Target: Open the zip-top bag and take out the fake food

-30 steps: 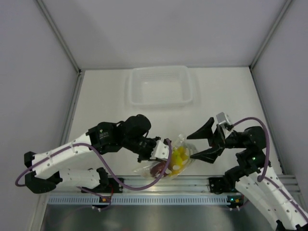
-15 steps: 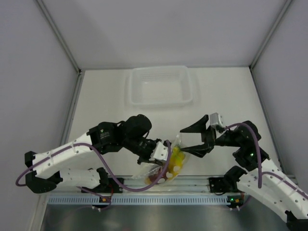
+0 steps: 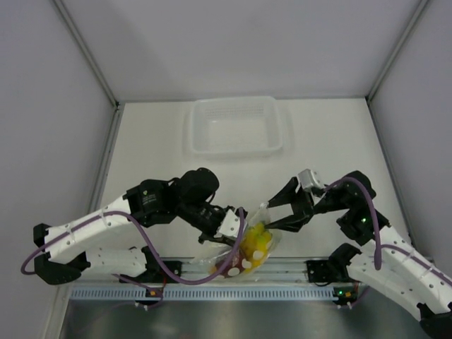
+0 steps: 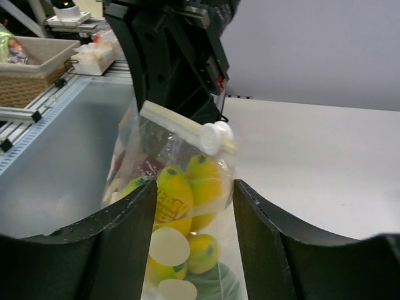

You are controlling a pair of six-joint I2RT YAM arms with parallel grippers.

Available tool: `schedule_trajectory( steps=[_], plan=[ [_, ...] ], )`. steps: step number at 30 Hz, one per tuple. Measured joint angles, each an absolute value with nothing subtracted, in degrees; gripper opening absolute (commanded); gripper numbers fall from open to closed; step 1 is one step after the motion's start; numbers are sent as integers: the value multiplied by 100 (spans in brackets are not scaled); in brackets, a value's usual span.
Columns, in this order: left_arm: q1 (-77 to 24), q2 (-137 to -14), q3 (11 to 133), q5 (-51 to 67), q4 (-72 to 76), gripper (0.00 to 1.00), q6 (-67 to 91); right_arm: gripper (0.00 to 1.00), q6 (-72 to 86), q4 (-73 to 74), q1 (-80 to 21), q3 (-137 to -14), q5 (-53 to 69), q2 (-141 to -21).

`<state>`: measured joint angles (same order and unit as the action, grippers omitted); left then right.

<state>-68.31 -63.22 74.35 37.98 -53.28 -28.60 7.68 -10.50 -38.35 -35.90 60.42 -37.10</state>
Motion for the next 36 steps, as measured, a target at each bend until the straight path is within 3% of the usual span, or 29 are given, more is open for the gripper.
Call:
schedule_trajectory(
  steps=[2, 7, 18, 21, 28, 32, 35, 36],
  plan=[
    [-6831, -6324, 7435, 3813, -5328, 0, -2860, 39, 757, -1033, -3863, -3664, 6191, -3697],
    [-6834, -6324, 7435, 3809, -5325, 0, -2860, 51, 698, -930, -3885, -3791, 6222, -3524],
    [-6836, -6353, 7437, 3833, -5325, 0, -2862, 46, 766, -941, -3900, -3809, 6099, -3398],
    [-6836, -6364, 7437, 3833, -5325, 0, -2862, 41, 799, -969, -3903, -3857, 6047, -3433],
    [-6836, -6364, 7437, 3817, -5328, 0, -2860, 8, 1011, -1096, -3922, -3857, 5931, -3454],
    [-6836, -6364, 7437, 3754, -5325, 0, -2860, 14, 987, -1039, -3927, -3859, 5852, -3450],
    [-6836, -6364, 7448, 3658, -5328, 0, -2860, 12, 952, -991, -3927, -3859, 5780, -3413],
    [-6836, -6364, 7463, 3621, -5330, 0, -2860, 6, 950, -987, -3927, -3859, 5767, -3393]
  ],
)
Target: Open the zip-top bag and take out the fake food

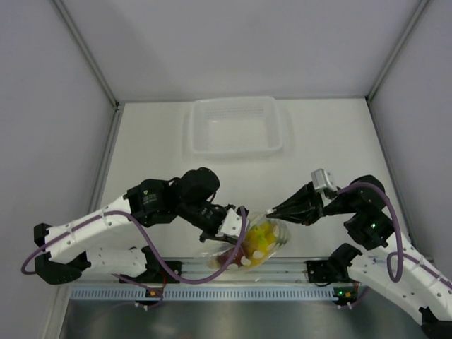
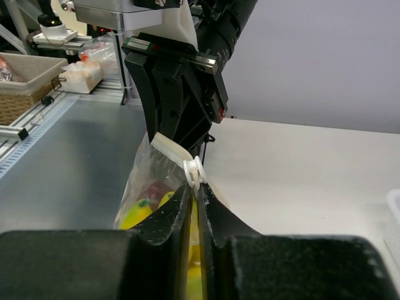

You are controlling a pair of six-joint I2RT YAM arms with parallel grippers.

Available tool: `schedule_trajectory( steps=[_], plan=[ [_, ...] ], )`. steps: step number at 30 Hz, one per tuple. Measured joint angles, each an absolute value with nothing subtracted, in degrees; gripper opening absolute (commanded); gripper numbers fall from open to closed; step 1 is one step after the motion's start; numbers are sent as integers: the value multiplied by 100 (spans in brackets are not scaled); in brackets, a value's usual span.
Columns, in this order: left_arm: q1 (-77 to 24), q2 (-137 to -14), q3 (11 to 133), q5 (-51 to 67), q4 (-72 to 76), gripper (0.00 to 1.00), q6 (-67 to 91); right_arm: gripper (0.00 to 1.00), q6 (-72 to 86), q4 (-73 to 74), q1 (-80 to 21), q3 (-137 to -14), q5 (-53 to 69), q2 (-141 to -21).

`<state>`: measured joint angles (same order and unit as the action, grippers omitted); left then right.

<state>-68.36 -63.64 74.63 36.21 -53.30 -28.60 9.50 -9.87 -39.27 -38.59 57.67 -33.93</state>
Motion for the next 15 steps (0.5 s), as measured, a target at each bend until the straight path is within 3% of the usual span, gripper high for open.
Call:
schedule_trajectory(
  steps=[1, 10, 11, 15],
  plan=[
    [-6836, -6364, 7481, 3592, -5330, 0, -2860, 1, 939, -985, -3927, -3859, 5752, -3374],
    [-6842, -6364, 7533, 3114, -5328, 0, -2768, 0, 836, -777, -3927, -3922, 5544, -3343],
    [-6851, -6357, 7533, 2952, -5315, 9, -2722, 0, 810, -685, -3927, -3968, 5435, -3347],
    [-6849, -6296, 7463, 2150, -5017, 21, -2615, 0, 687, 3, -3946, -4440, 4748, -3546]
  ],
)
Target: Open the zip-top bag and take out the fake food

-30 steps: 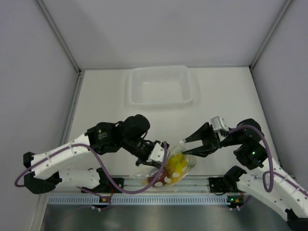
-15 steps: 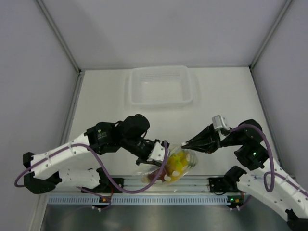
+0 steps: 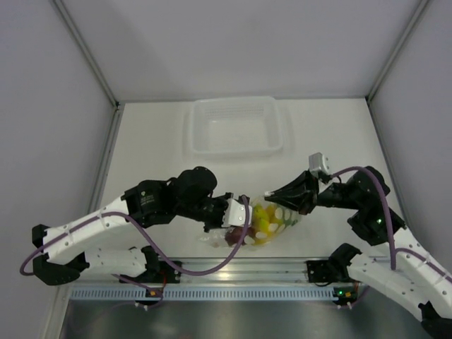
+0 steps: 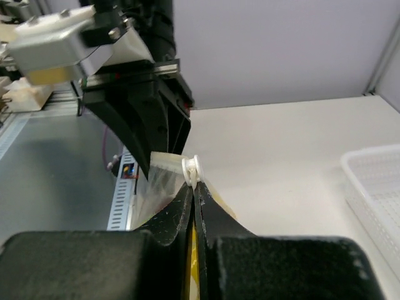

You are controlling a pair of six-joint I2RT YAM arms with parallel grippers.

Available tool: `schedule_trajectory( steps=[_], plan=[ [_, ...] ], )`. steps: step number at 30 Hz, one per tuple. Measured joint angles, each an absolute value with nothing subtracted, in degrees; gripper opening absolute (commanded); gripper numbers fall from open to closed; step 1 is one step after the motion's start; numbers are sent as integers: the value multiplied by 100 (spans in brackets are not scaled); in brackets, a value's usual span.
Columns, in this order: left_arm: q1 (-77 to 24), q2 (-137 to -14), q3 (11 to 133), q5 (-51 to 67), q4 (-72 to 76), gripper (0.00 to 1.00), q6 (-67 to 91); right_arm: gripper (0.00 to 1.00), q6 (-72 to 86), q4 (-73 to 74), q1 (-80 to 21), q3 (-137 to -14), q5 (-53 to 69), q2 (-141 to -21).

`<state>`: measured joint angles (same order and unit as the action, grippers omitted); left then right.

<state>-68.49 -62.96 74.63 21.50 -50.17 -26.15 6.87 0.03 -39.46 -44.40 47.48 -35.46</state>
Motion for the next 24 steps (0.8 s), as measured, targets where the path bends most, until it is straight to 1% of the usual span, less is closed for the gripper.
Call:
schedule_trajectory(
  steps=[2, 3, 5, 6, 7, 10, 12, 16, 19, 23, 24],
  plan=[
    [-6834, -6235, 7358, 1778, -4871, 29, -2606, 0, 604, 259, -3994, -4668, 4414, -3732],
    [-6827, -6213, 7303, 1592, -4801, 43, -2620, 0, 554, 392, -4025, -4783, 4281, -3841],
    [-6785, -6206, 7234, 1352, -4713, 56, -2655, 0, 427, 655, -4115, -5004, 4071, -4091],
    [-6746, -6213, 7227, 1304, -4692, 69, -2644, 0, 336, 799, -4167, -5137, 3975, -4233],
    [-6667, -6215, 7227, 1271, -4668, 73, -2665, 0, 250, 919, -4204, -5247, 3894, -4353],
    [-6178, -6219, 7260, 1391, -4595, 80, -2582, 0, 14, 1299, -4303, -5527, 3634, -4722],
    [-5741, -6243, 7330, 1656, -4534, 98, -2532, 0, -75, 1481, -4340, -5564, 3505, -4836],
    [-5019, -6479, 7625, 2379, -4351, 98, -2388, 0, -178, 1813, -4449, -5564, 3295, -4969],
    [-4947, -6746, 7784, 2904, -4112, 98, -2375, 0, -228, 2021, -4528, -5564, 3216, -5033],
    [-4947, -7102, 7800, 3699, -3789, 94, -2381, 0, -285, 2198, -4624, -5564, 3127, -5035],
    [-4947, -7177, 7800, 3870, -3721, 91, -2388, 0, -298, 2231, -4639, -5564, 3105, -5022]
  ],
)
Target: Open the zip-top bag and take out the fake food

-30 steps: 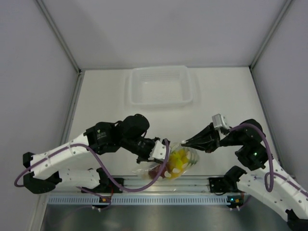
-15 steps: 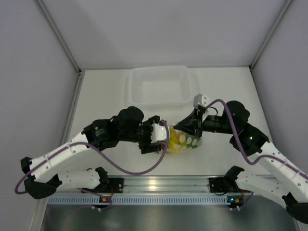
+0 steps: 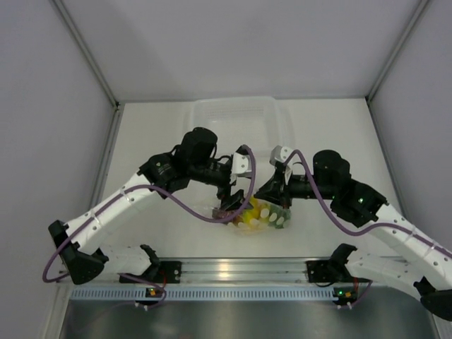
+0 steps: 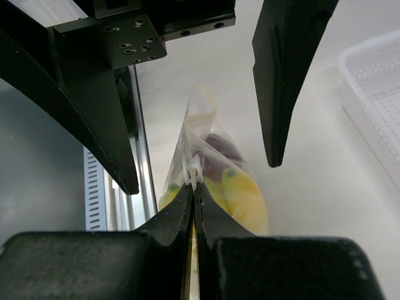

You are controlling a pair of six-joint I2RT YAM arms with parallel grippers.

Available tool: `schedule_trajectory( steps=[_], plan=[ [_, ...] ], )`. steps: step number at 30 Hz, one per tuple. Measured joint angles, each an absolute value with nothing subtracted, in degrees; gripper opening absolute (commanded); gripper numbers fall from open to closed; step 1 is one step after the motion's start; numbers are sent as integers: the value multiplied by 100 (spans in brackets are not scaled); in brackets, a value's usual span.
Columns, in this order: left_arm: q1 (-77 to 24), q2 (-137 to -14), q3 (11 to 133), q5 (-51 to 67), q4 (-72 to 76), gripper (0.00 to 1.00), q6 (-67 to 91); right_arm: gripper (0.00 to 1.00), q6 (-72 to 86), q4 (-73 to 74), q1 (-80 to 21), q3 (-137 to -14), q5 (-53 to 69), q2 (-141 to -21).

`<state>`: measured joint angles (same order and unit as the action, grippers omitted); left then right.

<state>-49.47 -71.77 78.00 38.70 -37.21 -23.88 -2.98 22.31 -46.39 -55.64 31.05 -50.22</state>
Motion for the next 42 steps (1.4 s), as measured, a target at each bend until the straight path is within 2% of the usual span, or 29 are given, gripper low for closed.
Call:
schedule_trajectory(
  steps=[2, 3, 6, 7, 10, 16, 18, 20, 27, 35, 42],
  plan=[
    [-4947, -7290, 7802, 4145, -3625, 86, -2399, 0, -303, 2296, -4641, -5561, 3070, -4978],
    [-4947, -7354, 7811, 4322, -3594, 77, -2405, 0, -305, 2342, -4641, -5561, 3048, -4945],
    [-4947, -7496, 7898, 4668, -3566, 67, -2410, 0, -305, 2405, -4650, -5557, 2993, -4847],
    [-4947, -7524, 7922, 4742, -3548, 59, -2412, 0, -307, 2414, -4650, -5557, 2969, -4821],
    [-4947, -7564, 7964, 4901, -3498, 45, -2399, 0, -314, 2416, -4650, -5551, 2930, -4801],
    [-4943, -7564, 7972, 4901, -3424, 32, -2388, 0, -342, 2414, -4678, -5546, 2910, -4803],
    [-4941, -7561, 7972, 4836, -3415, 20, -2388, 0, -340, 2401, -4683, -5524, 2928, -4803],
    [-4936, -7561, 7970, 4792, -3428, 1, -2355, 0, -346, 2397, -4687, -5511, 2919, -4803],
    [-4906, -7559, 7968, 4768, -3385, 0, -2263, 0, -342, 2255, -4700, -5360, 2781, -4637],
    [-4442, -7634, 7885, 5745, -2794, 0, -2257, 0, -305, 1605, -4768, -5033, 2285, -4171],
    [-4045, -7526, 7579, 5763, -3022, 0, -2349, 0, -167, 1802, -4777, -4947, 1643, -3527]
  ],
)
